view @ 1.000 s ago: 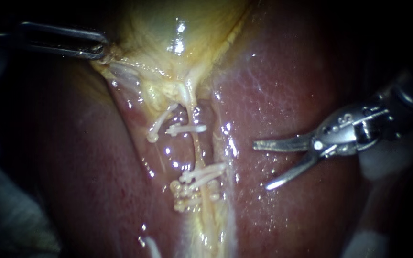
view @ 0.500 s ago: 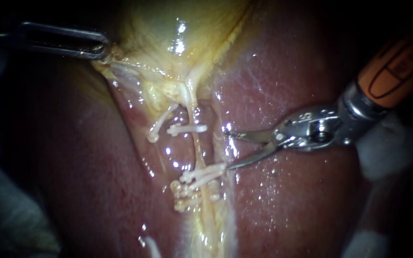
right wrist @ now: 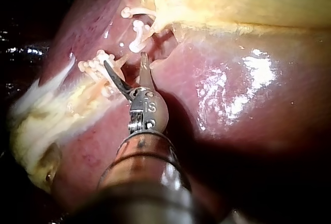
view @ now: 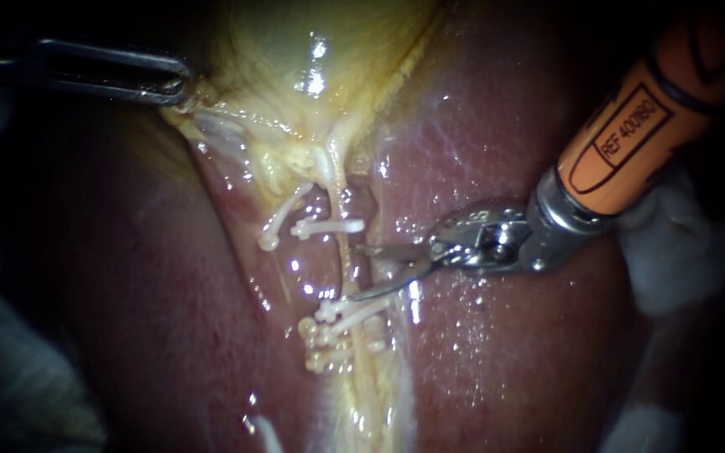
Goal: Go to the cutting position right tube
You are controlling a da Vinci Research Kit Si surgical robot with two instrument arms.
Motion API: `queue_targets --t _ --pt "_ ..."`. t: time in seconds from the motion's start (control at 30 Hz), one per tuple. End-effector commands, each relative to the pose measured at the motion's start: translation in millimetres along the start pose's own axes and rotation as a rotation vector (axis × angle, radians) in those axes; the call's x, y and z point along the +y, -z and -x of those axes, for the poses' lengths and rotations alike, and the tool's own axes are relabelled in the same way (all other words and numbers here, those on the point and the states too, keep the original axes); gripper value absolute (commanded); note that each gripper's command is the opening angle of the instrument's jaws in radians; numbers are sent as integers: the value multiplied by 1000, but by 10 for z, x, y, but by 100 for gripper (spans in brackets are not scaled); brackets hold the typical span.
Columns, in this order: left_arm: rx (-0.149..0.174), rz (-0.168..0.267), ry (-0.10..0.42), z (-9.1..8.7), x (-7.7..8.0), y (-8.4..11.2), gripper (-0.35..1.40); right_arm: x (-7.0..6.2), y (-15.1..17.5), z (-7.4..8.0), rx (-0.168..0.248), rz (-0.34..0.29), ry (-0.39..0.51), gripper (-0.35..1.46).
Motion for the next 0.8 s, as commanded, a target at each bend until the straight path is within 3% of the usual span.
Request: queue_targets --t 0.03,0.47,0.8 --pt "0 0 0 0 0 0 -35 0 -2 -2 15 -5 5 142" --pt "0 0 0 0 1 0 -35 -7 -23 -17 86 -106 38 140" --pt "1 -1 0 -1 1 -1 -35 -7 -38 -29 109 -141 70 130"
